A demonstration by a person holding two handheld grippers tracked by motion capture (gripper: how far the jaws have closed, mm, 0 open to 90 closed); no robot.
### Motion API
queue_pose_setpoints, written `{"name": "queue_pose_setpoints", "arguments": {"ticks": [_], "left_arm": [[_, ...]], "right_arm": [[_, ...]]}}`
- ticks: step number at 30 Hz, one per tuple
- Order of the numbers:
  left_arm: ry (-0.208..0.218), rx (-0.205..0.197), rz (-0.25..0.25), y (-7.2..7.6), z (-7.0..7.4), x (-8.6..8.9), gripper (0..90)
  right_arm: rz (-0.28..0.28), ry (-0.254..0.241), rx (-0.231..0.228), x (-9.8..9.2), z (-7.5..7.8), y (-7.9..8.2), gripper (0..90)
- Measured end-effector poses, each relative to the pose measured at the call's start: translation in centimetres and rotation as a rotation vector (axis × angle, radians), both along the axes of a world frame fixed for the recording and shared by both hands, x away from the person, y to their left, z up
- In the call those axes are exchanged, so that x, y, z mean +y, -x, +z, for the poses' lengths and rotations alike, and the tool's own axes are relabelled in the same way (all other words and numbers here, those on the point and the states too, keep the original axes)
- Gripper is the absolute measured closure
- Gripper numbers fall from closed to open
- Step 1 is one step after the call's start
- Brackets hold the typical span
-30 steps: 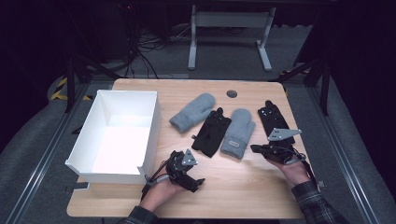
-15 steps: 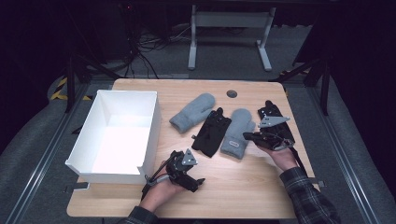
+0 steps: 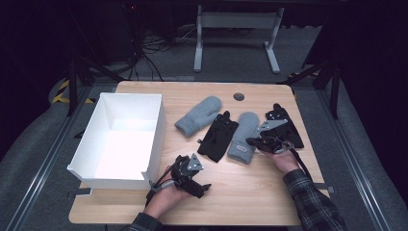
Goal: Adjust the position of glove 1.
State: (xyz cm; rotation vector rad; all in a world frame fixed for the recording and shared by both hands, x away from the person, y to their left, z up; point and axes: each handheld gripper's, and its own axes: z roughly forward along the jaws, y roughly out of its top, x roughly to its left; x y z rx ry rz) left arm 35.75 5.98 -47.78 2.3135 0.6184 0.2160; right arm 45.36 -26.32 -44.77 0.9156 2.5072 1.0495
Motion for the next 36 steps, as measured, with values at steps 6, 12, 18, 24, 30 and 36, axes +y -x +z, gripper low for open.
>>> {"name": "queue_pose_setpoints", "arguments": {"ticks": [6,12,18,24,30,36], "left_arm": [[0.000,0.000,0.003,0.0,0.0,0.0,0.3],[0.000,0.001,0.002,0.0,0.0,0.0,0.3],[0.000,0.002,0.002,0.0,0.0,0.0,0.3],[0.000,0.002,0.002,0.0,0.0,0.0,0.3],[0.001,0.002,0.004,0.0,0.0,0.0,0.3],[0.001,0.002,0.006,0.0,0.0,0.0,0.4]], "right_arm": [[0.015,0.008,0.015,-0.3,0.0,0.7,90.0],[0.030,0.024,0.022,-0.4,0.1,1.9,90.0],[0.044,0.020,0.030,-0.5,0.1,3.2,90.0],[0.068,0.014,0.046,-0.5,0.1,4.8,90.0],[0.092,0.011,0.057,-0.4,0.1,6.7,90.0],[0.120,0.008,0.072,0.0,0.1,8.6,90.0]]}}
